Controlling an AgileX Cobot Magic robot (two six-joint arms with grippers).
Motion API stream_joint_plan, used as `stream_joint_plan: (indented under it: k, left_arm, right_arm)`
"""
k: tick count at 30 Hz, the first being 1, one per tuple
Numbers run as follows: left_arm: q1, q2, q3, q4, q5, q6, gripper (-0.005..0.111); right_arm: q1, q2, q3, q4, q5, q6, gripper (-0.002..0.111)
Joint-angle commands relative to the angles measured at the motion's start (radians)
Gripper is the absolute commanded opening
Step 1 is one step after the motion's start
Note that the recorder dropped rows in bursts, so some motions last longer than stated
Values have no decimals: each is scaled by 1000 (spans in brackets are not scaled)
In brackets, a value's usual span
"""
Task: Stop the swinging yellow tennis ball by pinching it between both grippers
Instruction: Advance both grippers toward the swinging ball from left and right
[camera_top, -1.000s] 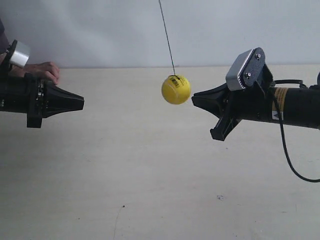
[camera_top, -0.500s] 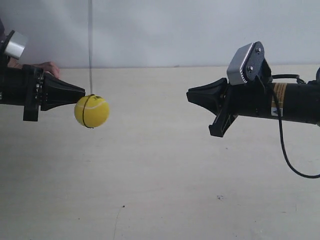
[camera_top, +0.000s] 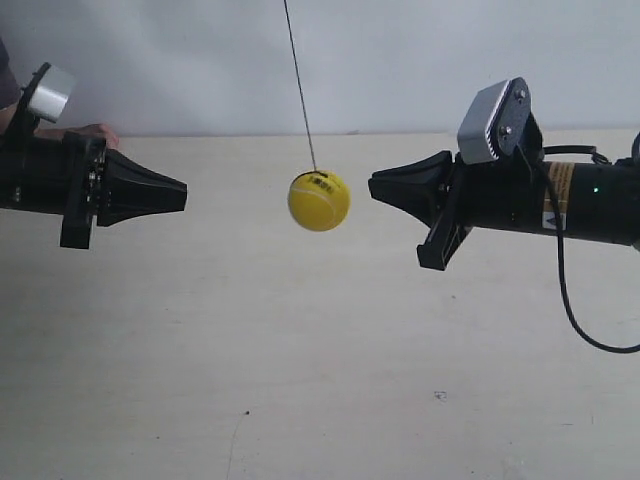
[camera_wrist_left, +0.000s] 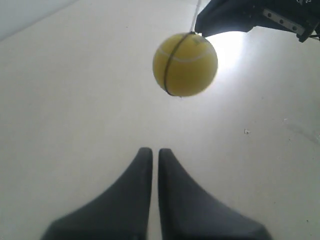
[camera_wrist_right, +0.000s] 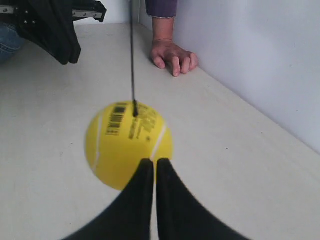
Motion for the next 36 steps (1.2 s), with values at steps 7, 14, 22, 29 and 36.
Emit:
stream_joint_plan:
  k: [7, 14, 22, 29, 36]
  left_arm:
    - [-41, 1, -7, -14, -12, 3, 5]
    - [-54, 1, -11, -19, -12, 12, 5]
    - [-54, 1, -11, -11, -12, 12, 5]
    - [-54, 6, -21, -12, 11, 17, 5]
    - [-57, 155, -133, -15, -12, -26, 5]
  right_arm:
    - [-1, 2, -12, -12, -15, 11, 0]
    - [-1, 2, -13, -12, -12, 3, 0]
    - [-1, 74, -59, -11, -11, 14, 0]
    - [-1, 149, -133, -69, -72, 91, 0]
    - [-1, 148, -133, -69, -72, 95, 0]
